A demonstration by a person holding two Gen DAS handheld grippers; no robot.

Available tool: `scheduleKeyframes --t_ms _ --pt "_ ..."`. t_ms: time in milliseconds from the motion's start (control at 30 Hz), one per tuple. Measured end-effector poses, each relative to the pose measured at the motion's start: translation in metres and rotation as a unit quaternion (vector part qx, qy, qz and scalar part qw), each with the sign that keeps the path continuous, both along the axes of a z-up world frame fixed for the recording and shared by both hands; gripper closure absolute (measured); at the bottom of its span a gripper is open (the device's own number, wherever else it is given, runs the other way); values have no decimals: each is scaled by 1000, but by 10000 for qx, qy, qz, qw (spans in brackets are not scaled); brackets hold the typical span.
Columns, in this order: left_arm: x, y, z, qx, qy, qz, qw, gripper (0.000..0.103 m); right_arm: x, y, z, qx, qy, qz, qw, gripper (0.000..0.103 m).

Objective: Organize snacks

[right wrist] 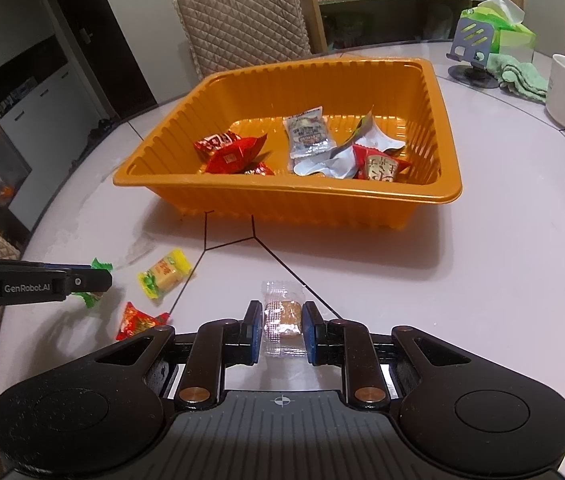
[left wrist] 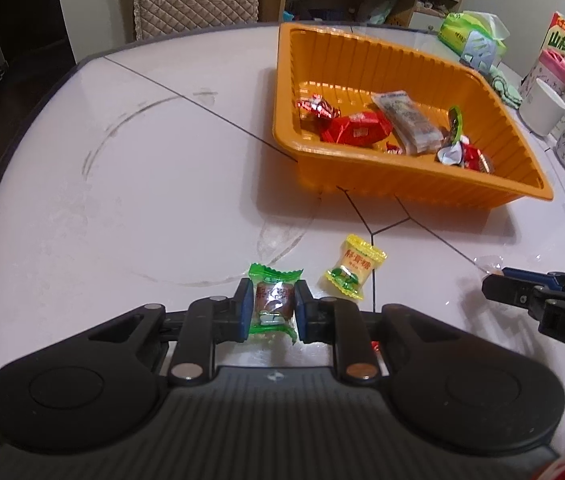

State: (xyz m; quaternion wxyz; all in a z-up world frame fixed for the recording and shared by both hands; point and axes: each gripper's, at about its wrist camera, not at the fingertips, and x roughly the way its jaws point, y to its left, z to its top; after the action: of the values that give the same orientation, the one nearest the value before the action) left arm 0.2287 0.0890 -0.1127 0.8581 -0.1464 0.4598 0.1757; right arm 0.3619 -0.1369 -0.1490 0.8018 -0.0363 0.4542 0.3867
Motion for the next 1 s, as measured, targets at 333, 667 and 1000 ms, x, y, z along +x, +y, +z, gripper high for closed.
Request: scheduleKeyframes --t_ms 333,667,1000 --pt "-13 -3 40 43 -456 -68 9989 84 2 -8 31 420 -116 40 9990 81" --pt "-1 -8 79 180 -901 -255 9954 84 13 -3 60 741 -276 102 9968 81" --pt "22 -12 88 242 -972 -487 9938 84 26 -2 68 811 -340 47 9961 81"
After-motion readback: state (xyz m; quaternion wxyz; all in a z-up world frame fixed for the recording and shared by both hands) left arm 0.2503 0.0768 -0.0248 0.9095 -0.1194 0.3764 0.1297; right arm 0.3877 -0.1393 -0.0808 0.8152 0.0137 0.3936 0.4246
